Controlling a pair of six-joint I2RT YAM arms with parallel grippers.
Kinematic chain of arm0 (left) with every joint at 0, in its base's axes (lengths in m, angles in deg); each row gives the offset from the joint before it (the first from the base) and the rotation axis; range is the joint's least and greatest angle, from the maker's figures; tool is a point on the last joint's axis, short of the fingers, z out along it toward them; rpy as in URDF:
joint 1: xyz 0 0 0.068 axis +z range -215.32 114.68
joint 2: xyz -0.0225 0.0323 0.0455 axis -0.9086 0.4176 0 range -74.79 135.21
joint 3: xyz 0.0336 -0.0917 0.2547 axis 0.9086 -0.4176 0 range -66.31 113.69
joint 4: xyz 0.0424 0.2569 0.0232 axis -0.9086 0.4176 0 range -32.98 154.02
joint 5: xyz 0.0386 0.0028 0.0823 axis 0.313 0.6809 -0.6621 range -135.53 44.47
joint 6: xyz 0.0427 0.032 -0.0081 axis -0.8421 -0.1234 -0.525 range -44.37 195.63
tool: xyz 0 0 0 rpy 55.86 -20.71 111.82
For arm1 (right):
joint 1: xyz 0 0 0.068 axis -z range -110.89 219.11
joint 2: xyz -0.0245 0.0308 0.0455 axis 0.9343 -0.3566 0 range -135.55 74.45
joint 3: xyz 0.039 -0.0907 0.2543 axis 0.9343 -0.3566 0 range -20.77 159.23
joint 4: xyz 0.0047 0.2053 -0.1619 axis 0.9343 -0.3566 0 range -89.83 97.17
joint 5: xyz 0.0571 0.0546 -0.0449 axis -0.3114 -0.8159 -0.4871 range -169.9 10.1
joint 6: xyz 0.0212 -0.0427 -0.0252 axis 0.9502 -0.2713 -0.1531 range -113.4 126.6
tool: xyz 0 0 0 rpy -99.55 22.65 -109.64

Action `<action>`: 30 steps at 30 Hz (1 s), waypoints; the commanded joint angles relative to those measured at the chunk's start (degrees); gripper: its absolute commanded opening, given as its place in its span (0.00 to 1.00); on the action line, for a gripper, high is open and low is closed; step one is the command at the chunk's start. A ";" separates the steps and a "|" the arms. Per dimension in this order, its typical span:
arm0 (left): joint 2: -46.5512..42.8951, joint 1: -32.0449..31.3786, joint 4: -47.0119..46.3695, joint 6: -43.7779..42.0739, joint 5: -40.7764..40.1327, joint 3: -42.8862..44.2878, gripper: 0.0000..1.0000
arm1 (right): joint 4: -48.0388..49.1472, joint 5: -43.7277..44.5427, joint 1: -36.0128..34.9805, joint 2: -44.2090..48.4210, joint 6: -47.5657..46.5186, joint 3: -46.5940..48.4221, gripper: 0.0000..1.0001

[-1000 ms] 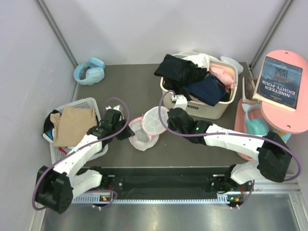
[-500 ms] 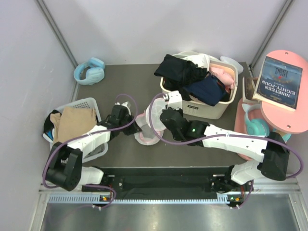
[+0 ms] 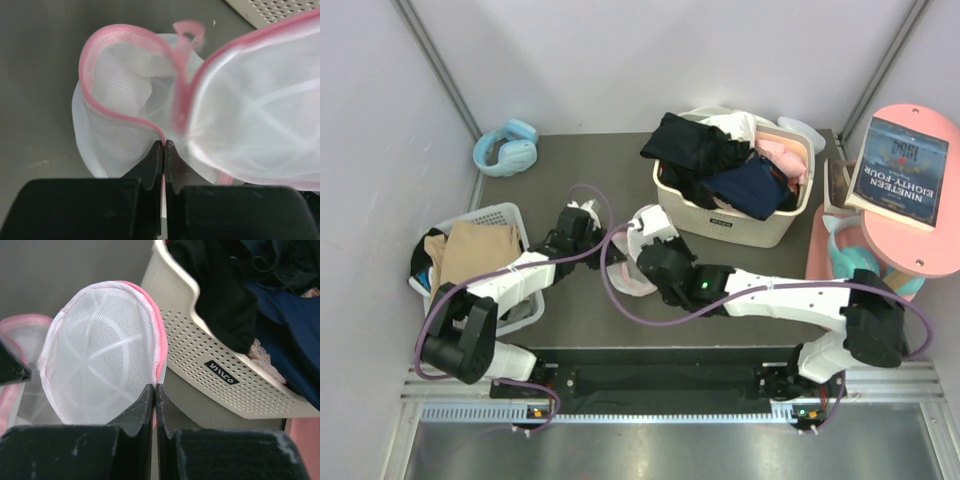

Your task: Unzip the laundry bag and remove the bra

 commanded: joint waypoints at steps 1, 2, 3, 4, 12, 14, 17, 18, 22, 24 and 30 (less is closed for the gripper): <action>0.43 -0.57 -5.92 2.02 1.81 2.23 0.00 | 6.07 4.69 -4.12 -3.70 -6.35 2.35 0.00; 0.43 -0.57 -6.27 2.20 2.08 2.23 0.00 | 6.43 5.91 -4.65 -5.18 -8.19 2.87 0.00; 0.52 -0.66 -6.62 2.72 2.17 2.40 0.00 | 7.91 6.71 -5.18 -6.07 -8.99 3.31 0.00; 0.52 -0.84 -6.71 2.81 2.34 2.58 0.00 | 8.28 7.32 -6.05 -6.95 -9.52 3.75 0.00; 3.50 -2.41 -12.58 6.15 4.27 2.49 0.00 | 7.84 3.03 -6.94 -8.54 -6.89 6.31 0.00; 4.64 -2.94 -14.17 7.20 4.63 2.75 0.00 | 7.93 0.32 -7.03 -7.58 -6.27 5.96 0.00; 6.58 -3.65 -16.38 7.82 4.80 4.07 0.00 | 8.10 -1.36 -7.29 -6.26 -5.83 5.08 0.00; 7.28 -3.74 -16.90 7.82 4.72 4.25 0.00 | 8.63 -1.72 -7.55 -5.91 -5.92 4.73 0.00; 7.81 -3.74 -19.70 8.61 5.41 5.04 0.00 | 9.95 -4.88 -7.91 -4.58 -6.36 2.62 0.00; 7.81 -3.74 -20.33 9.40 6.03 4.95 0.00 | 9.95 -6.38 -7.82 -4.93 -6.27 1.91 0.00; 3.35 -3.39 -8.66 4.67 2.17 4.16 0.00 | 8.72 -7.52 -8.00 -7.83 -4.78 2.17 0.00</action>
